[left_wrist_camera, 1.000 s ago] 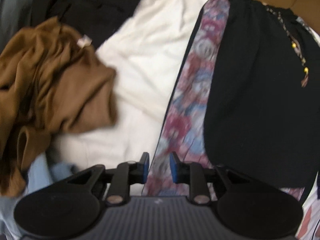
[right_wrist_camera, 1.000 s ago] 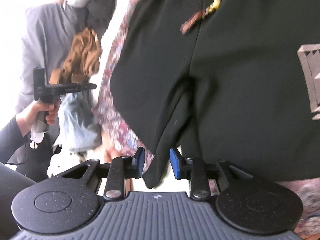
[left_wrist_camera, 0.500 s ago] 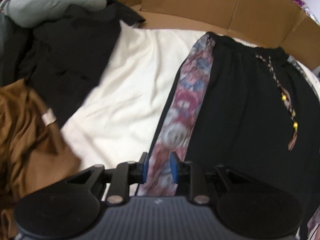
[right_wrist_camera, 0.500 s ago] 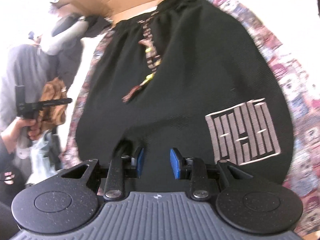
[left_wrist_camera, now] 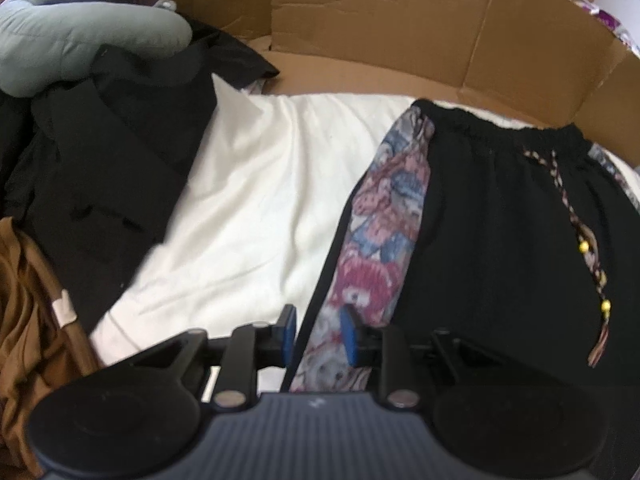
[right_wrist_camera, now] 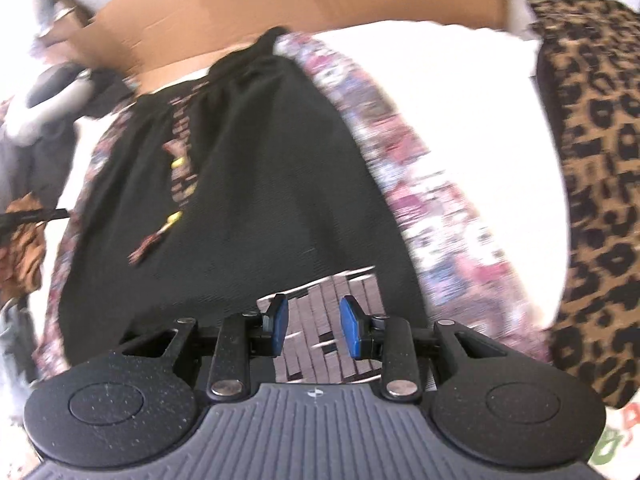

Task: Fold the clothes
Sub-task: 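Move both grippers back over the folded shorts beside the leopard-print cloth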

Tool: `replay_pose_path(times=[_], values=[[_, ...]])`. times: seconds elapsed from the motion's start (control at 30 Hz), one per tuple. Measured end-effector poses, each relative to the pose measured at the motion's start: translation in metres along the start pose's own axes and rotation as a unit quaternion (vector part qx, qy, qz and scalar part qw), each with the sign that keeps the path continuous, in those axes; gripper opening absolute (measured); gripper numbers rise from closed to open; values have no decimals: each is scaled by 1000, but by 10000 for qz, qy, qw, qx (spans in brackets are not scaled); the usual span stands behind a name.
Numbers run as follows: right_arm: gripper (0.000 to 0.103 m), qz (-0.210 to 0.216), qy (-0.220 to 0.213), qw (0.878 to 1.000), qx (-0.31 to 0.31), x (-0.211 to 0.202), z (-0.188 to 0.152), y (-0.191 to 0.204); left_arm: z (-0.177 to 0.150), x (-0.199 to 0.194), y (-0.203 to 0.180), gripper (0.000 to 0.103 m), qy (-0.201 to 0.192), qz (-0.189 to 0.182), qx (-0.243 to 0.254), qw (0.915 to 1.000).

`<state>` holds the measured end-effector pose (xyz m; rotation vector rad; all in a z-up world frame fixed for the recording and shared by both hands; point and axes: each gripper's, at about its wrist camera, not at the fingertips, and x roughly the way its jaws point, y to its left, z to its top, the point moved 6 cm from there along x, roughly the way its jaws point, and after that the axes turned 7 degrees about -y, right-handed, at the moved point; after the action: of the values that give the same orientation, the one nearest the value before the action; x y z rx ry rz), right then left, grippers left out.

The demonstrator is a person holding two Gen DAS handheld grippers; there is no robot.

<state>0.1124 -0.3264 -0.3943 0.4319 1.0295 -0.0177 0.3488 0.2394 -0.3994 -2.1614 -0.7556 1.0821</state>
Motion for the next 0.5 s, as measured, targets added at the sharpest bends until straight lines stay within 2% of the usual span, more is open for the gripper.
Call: replay_pose_path(times=[0.1, 0.2, 0.5], values=[[33, -395, -88, 9992, -56, 1, 6, -16, 1, 4, -3, 33, -180, 5, -207, 9996], [33, -712, -117, 9973, -110, 2, 9, -30, 2, 10, -8, 33, -224, 13, -150, 9996], [36, -972, -252, 9947, -224, 1, 19, -49, 9, 30, 5, 32, -342, 65, -479, 9982]])
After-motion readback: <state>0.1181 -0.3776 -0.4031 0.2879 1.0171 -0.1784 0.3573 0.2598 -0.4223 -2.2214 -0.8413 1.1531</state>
